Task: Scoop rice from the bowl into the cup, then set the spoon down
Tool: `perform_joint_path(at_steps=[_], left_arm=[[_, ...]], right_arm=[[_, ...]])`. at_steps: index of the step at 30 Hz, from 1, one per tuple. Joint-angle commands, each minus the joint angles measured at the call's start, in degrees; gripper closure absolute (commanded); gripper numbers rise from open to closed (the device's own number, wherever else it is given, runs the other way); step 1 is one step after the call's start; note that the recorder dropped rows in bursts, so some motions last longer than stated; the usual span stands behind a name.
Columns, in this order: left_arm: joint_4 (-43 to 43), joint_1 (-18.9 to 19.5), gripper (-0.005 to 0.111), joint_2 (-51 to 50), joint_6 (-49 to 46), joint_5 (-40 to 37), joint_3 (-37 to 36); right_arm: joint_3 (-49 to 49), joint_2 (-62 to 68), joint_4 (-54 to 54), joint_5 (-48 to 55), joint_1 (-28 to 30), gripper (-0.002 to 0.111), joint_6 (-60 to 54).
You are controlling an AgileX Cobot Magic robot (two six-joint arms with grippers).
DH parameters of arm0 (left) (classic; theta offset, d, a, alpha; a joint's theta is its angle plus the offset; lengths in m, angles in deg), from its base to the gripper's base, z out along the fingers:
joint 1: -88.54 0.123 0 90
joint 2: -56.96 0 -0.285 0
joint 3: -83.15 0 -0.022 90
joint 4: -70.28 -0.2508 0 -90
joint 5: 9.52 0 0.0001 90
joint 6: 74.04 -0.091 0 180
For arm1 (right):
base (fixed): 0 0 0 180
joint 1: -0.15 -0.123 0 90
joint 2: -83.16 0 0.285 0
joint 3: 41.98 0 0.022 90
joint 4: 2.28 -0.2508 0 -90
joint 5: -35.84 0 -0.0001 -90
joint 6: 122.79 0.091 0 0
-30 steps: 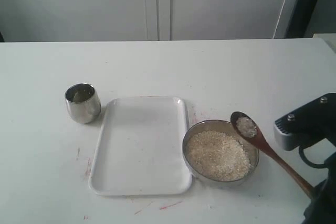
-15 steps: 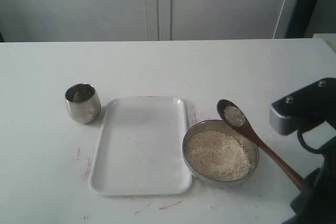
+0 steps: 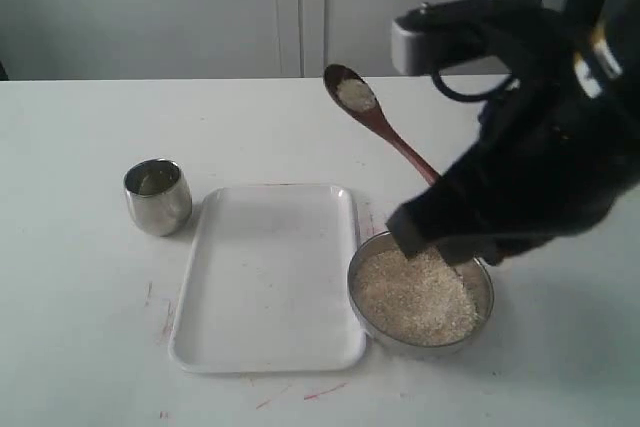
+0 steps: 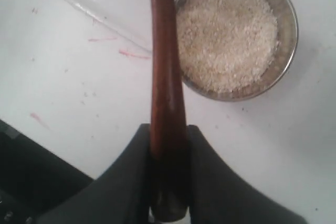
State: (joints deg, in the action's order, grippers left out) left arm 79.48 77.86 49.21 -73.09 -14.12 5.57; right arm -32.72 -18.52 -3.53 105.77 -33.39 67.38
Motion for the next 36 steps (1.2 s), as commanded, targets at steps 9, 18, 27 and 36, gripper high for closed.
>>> perform_joint_path(at_steps=[9,18,27,36], left_arm=[[0.59,-0.06,0.092,-0.04,0.10,0.22,0.36],[0.59,-0.06,0.092,-0.04,0.10,0.22,0.36],[0.59,-0.06,0.092,-0.04,0.10,0.22,0.36],[0.59,-0.06,0.092,-0.04,0.10,0.22,0.36]], right_arm=[[-15.35,20.04,14.22,0.03,-10.03,0.108,5.37],[-27.52,35.27,13.96,0.03,-10.60,0.108,5.37],[-40.61,45.78,15.61,0.03,-10.60,0.108,5.37],[-47.94,55.12,21.63,0.03,-12.86,0.108,4.71]])
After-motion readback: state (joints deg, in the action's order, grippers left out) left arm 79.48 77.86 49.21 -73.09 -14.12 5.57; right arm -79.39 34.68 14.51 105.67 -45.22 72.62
